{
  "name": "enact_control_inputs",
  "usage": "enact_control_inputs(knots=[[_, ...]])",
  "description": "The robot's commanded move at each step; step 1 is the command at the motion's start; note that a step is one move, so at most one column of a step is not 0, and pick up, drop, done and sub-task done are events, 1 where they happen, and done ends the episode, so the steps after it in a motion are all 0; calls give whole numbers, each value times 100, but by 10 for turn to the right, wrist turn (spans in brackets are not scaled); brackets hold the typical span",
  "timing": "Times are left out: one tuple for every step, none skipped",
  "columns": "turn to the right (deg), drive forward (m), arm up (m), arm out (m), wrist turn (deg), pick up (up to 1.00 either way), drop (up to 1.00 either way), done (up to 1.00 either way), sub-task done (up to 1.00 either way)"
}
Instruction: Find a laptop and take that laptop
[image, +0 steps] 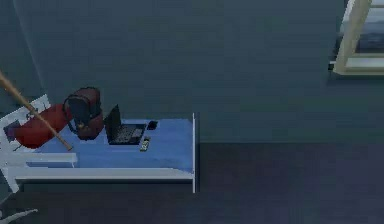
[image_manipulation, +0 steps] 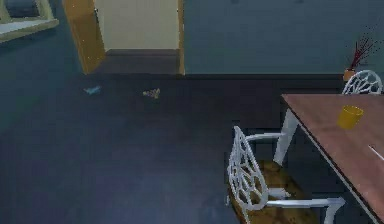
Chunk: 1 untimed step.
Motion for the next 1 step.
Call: enact_control_inputs(knots=[[0,75,0,0,0,0,0,0,0]])
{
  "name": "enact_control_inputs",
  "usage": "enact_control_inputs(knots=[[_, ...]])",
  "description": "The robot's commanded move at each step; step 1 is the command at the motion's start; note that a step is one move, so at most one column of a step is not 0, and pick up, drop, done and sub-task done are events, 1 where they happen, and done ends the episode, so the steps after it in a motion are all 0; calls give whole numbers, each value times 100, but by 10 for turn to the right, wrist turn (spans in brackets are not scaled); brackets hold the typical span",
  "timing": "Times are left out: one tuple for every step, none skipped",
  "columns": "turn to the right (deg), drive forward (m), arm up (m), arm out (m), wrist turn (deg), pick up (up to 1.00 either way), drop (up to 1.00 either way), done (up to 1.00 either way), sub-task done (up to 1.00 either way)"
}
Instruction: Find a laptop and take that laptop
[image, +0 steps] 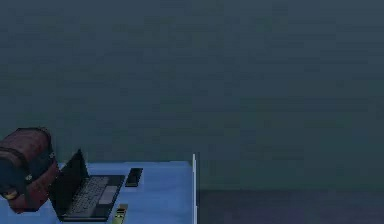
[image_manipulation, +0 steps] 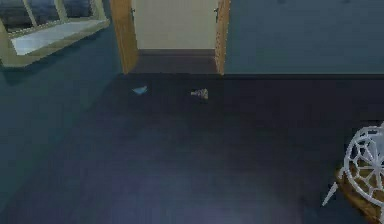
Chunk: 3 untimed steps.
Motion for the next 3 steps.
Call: enact_control_inputs(knots=[[-450,0,0,0,0,0,0,0,0],[-450,0,0,0,0,0,0,0,0],[-270,0,0,0,0,0,0,0,0]])
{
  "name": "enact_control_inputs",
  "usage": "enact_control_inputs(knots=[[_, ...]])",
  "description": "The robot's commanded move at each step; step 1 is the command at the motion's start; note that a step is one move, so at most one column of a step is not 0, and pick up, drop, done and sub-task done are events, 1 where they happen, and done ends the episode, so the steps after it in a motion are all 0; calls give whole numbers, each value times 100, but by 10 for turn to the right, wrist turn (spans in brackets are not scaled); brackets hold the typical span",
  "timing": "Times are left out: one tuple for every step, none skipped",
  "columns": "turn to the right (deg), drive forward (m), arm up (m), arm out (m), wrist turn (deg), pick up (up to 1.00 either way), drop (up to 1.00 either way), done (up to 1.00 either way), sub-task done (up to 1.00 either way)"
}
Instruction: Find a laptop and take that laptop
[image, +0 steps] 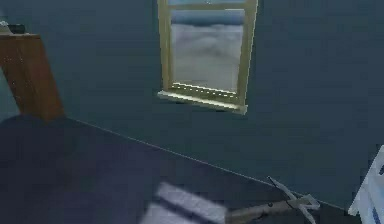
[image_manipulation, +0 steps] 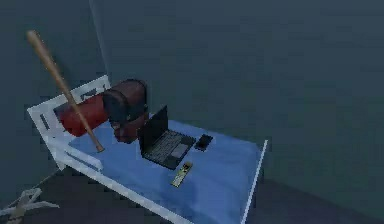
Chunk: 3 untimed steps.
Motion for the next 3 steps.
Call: enact_control_inputs(knots=[[450,0,0,0,0,0,0,0,0],[450,0,0,0,0,0,0,0,0],[180,0,0,0,0,0,0,0,0]])
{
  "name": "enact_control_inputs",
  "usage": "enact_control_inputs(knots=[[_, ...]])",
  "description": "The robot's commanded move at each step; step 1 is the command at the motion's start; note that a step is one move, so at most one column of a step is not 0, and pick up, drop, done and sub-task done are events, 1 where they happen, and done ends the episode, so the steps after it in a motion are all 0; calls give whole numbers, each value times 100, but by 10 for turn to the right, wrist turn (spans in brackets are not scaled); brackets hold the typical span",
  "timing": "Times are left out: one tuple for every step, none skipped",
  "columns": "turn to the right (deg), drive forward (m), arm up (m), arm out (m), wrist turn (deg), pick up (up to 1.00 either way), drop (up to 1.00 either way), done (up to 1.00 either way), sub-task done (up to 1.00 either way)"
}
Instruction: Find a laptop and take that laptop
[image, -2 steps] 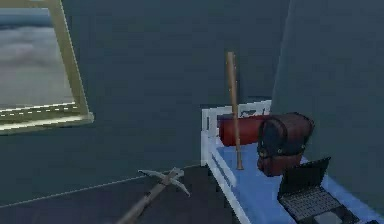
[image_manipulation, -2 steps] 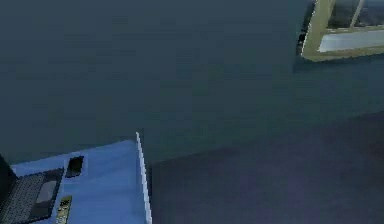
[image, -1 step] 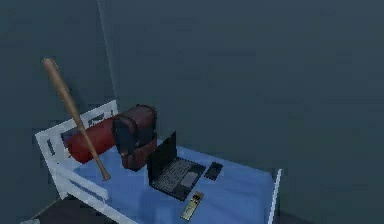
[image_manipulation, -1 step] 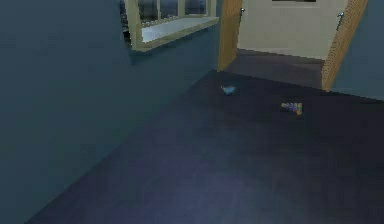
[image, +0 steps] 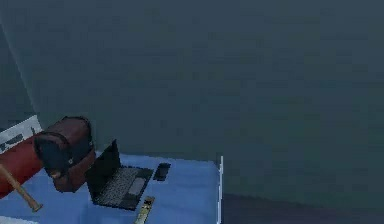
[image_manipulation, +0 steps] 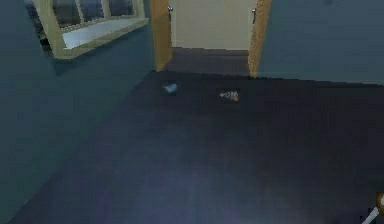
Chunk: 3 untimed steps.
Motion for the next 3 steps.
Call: enact_control_inputs(knots=[[0,35,0,0,0,0,0,0,0],[-450,0,0,0,0,0,0,0,0],[-450,0,0,0,0,0,0,0,0]])
